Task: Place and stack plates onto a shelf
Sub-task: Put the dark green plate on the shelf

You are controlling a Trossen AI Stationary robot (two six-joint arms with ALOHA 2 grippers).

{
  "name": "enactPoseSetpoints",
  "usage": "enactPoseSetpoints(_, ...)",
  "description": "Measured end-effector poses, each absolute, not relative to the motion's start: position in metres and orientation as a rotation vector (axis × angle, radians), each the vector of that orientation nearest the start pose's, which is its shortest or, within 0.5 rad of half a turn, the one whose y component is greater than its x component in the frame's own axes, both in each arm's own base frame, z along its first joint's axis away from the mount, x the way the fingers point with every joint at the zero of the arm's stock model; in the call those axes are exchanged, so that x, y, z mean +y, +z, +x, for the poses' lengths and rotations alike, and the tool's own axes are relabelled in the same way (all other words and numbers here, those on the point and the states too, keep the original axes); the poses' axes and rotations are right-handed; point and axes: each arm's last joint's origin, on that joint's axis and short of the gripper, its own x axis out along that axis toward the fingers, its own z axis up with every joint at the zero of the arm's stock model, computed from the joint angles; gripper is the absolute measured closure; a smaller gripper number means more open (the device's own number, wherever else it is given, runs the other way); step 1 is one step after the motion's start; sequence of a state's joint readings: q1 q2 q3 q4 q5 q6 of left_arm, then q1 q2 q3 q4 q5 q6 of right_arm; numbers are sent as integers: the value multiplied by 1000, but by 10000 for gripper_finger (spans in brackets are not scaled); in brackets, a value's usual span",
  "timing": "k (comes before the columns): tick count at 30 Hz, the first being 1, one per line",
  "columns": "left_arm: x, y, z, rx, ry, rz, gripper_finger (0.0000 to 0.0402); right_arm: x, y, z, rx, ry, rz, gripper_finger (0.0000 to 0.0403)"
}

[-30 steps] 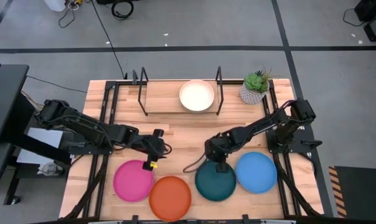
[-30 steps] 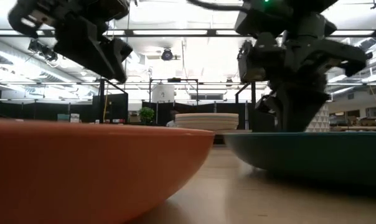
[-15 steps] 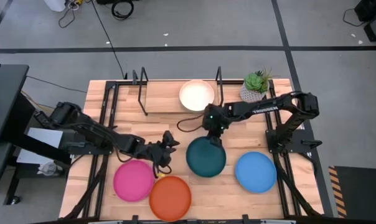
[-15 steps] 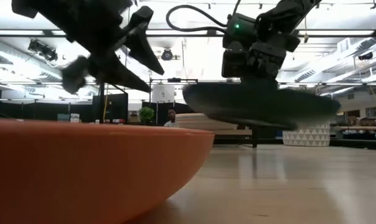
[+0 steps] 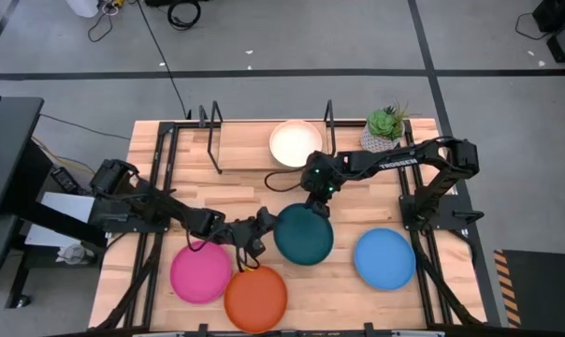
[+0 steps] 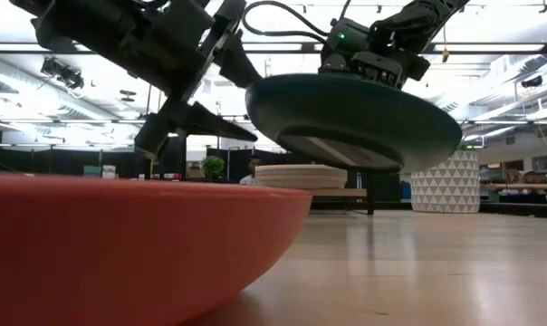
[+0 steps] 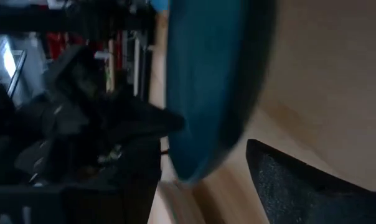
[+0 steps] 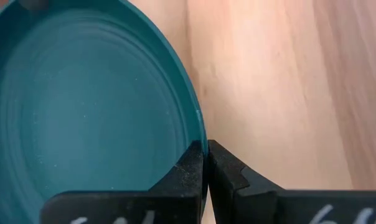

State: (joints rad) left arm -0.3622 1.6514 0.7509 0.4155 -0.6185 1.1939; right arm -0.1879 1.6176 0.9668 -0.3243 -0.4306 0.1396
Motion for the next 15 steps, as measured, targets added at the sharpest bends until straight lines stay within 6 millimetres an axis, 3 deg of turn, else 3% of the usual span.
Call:
enactPoseSetpoints(7,-104,169,307,457,-159,1370,196,-49,192,317,897,182,454,385)
enactPoseSetpoints(15,-106,170,307,440,-146,1305,284,-50,193,318,879,181,450,370)
